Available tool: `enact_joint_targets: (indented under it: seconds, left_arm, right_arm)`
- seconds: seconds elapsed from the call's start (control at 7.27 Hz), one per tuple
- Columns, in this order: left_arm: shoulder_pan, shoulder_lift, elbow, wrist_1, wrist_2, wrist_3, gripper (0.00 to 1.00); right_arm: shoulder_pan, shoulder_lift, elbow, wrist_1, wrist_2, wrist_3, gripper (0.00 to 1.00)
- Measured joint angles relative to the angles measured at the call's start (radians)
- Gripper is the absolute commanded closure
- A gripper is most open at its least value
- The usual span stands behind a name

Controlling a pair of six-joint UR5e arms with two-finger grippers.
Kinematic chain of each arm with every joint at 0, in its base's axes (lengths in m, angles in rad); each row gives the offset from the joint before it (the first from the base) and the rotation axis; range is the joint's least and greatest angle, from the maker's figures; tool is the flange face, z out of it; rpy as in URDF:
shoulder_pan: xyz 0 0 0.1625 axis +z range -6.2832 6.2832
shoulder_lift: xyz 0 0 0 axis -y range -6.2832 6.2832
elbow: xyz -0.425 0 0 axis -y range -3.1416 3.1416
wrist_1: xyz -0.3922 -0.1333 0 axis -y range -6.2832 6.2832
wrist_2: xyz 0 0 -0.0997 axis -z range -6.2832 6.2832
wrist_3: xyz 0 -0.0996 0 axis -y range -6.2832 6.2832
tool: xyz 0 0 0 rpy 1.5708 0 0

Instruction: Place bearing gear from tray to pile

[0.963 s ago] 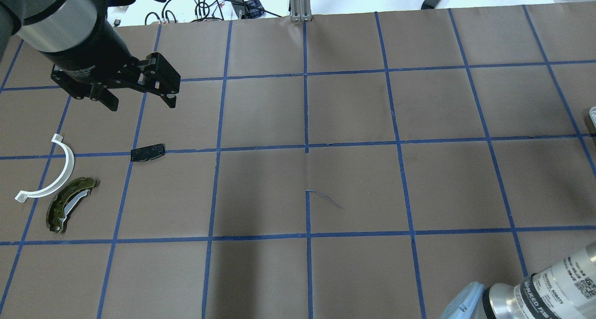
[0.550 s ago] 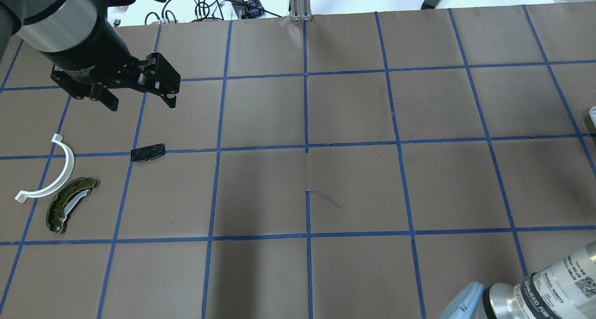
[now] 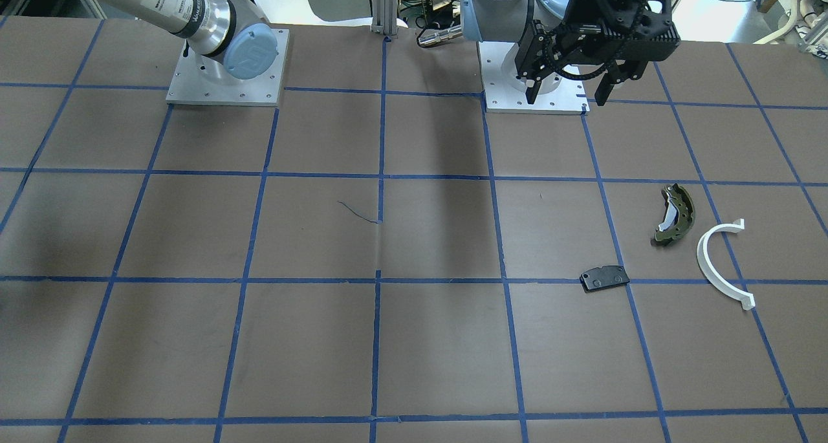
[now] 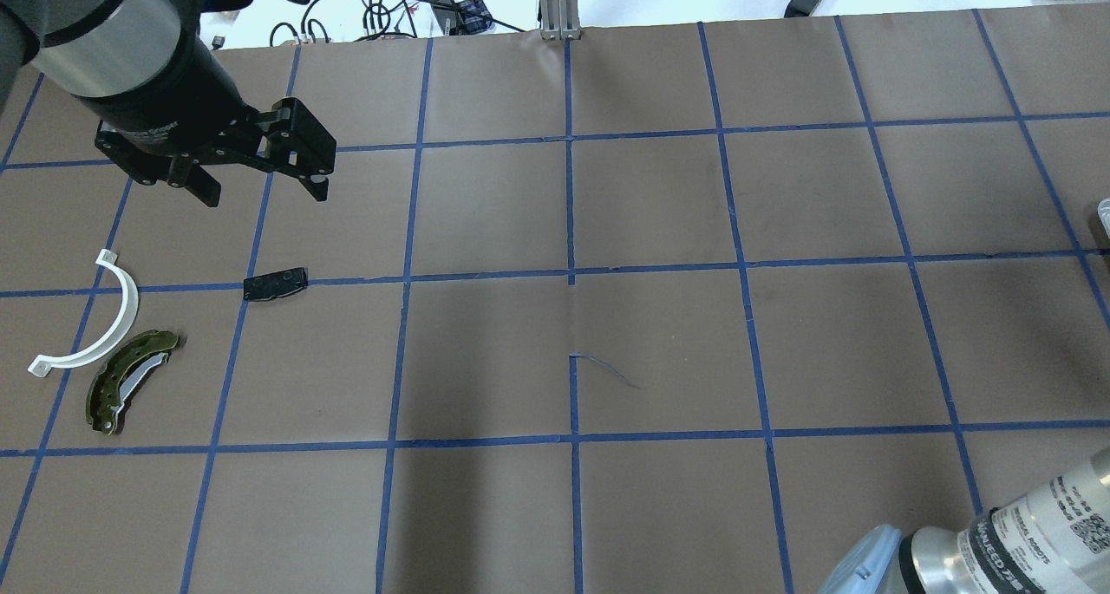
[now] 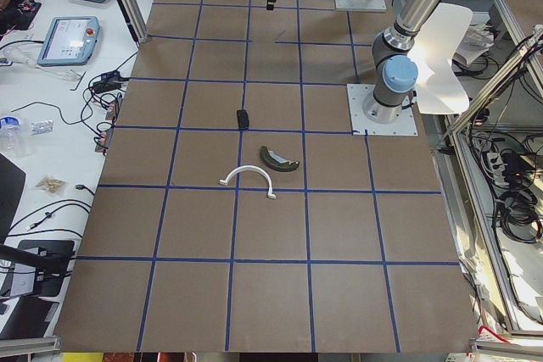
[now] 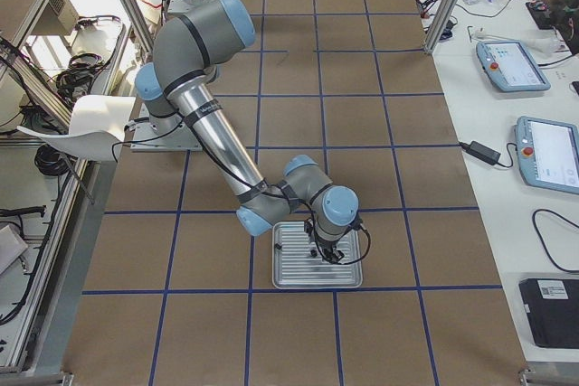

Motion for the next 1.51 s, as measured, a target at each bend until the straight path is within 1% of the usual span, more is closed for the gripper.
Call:
enact_joint_targets:
  seconds: [0.14, 0.28, 0.41, 0.55, 0.69, 0.83, 1.24, 1.38, 1.51]
  left_arm:
    - [0.0, 0.0, 0.0, 0.0, 0.0, 0.0, 0.0]
    - [0.0, 0.0, 0.0, 0.0, 0.0, 0.0, 0.0]
    - [0.001, 0.0, 0.0, 0.0, 0.0, 0.0, 0.0]
    - [0.0, 0.0, 0.0, 0.0, -0.001, 0.0, 0.0]
    - [0.0, 0.0, 0.0, 0.0, 0.0, 0.0, 0.0]
    - [0.0, 0.0, 0.001, 0.0, 0.0, 0.0, 0.0]
    - [0.0, 0.0, 0.001, 0.0, 0.0, 0.0, 0.0]
    - [0.0, 0.0, 0.001, 0.0, 0.0, 0.0, 0.0]
    - [0.0, 0.0, 0.001, -0.001, 0.0, 0.0, 0.0]
  right_arm:
    - [0.0, 0.005, -0.001, 0.0, 0.0, 0.001, 0.45]
    - [0.0, 0.008, -0.002, -0.001, -0.002, 0.002, 0.63]
    - [0.0, 0.009, -0.003, -0.001, -0.011, 0.003, 0.74]
    - [0.0, 0.01, -0.003, 0.0, -0.029, 0.005, 0.82]
    - [0.0, 0.01, -0.004, 0.0, -0.052, 0.011, 0.94]
    - [0.0, 0.01, -0.003, 0.0, -0.076, 0.019, 1.0]
    - [0.0, -0.002, -0.007, 0.014, -0.124, 0.026, 1.0]
    - [0.003, -0.026, -0.006, 0.032, -0.134, 0.038, 1.0]
    - [0.019, -0.059, -0.004, 0.07, -0.12, 0.079, 1.0]
